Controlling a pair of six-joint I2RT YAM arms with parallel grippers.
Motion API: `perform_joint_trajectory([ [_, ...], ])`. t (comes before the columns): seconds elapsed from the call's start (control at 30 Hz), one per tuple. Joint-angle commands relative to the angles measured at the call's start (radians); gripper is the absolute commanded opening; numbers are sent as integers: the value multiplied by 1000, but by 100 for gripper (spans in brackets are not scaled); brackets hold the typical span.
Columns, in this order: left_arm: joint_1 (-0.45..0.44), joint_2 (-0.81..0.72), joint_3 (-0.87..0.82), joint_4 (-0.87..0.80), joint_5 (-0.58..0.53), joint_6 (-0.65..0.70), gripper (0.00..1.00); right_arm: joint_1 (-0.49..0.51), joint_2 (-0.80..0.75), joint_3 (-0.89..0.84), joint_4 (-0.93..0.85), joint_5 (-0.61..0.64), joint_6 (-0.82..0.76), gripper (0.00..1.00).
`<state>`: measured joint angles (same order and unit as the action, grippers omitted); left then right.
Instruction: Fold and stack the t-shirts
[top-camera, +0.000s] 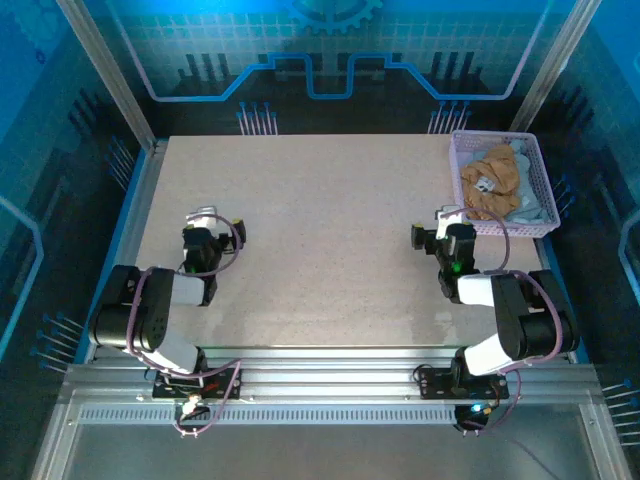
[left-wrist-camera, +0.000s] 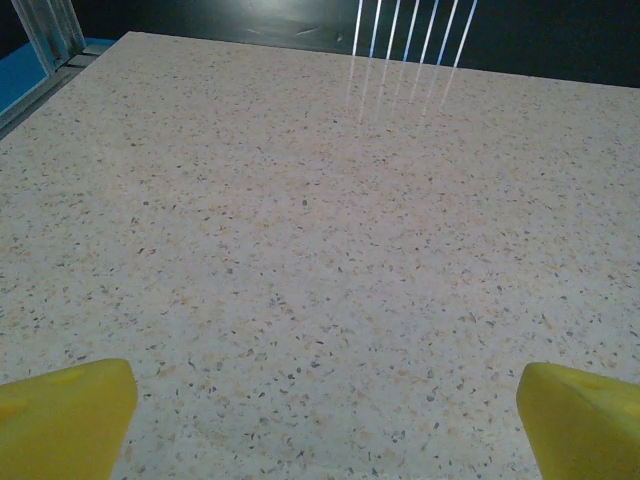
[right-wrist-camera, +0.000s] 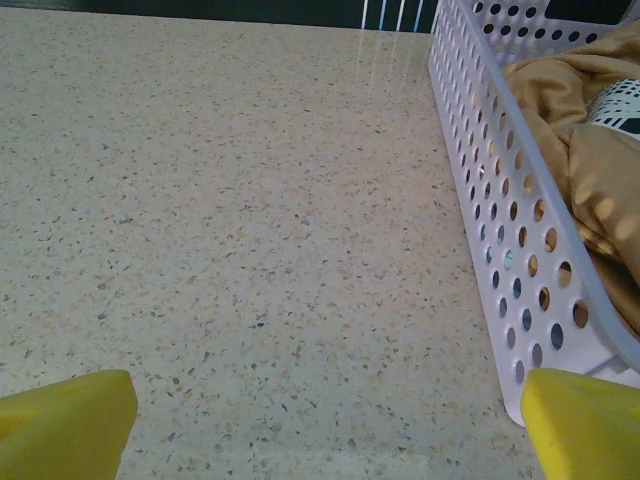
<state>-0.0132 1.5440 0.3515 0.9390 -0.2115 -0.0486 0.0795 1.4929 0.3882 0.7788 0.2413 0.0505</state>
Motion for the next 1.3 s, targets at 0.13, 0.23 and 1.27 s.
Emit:
perform_joint_trajectory([
  [0.13,-2,3,17,0,15,20,99,3,7,20,17,-13,-11,100],
  [0.23,-2,3,19,-4,15,20,99,3,7,20,17,-12,-12,100],
  [1.27,-23,-361,596,-1086,-337,-600,99,-59,-27,1184,-1469,74,525,97],
])
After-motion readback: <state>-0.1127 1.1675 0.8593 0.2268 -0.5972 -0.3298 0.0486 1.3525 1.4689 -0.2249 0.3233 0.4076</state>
